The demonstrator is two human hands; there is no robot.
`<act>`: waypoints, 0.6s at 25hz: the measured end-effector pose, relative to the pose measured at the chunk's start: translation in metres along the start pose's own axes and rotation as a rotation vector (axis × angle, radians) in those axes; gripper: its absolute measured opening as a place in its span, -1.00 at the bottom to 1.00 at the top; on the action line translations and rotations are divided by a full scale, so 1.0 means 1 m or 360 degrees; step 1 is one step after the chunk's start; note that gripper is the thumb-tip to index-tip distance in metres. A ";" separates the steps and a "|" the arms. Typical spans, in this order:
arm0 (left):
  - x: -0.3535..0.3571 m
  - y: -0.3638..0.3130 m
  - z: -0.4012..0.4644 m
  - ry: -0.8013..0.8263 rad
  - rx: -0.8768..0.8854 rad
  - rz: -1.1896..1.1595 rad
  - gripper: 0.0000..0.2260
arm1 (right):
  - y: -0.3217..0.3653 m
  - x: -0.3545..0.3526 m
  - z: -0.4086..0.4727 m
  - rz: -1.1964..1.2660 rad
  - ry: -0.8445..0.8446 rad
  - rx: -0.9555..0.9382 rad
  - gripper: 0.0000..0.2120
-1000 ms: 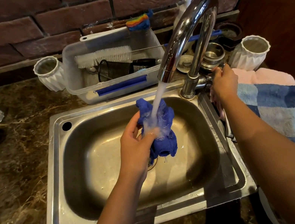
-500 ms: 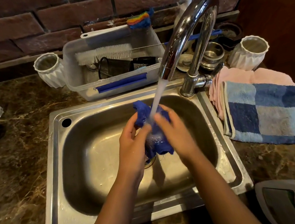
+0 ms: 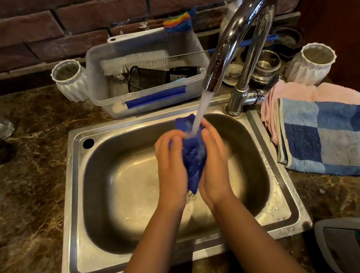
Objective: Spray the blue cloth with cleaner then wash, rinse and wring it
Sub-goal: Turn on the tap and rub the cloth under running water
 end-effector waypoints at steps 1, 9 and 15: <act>0.006 -0.007 0.000 0.0058 0.0174 0.0251 -0.88 | -0.001 0.003 0.002 0.0074 0.0037 0.0036 -0.74; 0.012 -0.002 0.021 0.0162 0.0335 0.0650 -0.92 | 0.012 0.004 0.011 -0.0627 -0.0205 -0.0160 -0.84; -0.017 0.021 0.045 -0.0296 -0.0693 0.0019 -0.79 | 0.002 -0.008 0.002 -0.0511 -0.0111 0.0090 -0.71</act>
Point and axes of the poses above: each hand's wrist, its own z-axis towards the middle knuckle, its own x-axis out of the palm, y = z × x, the point moved 4 cm from there along z, towards the middle knuckle, and after that the axes turned 8 degrees about x, right-handed, at the moved point
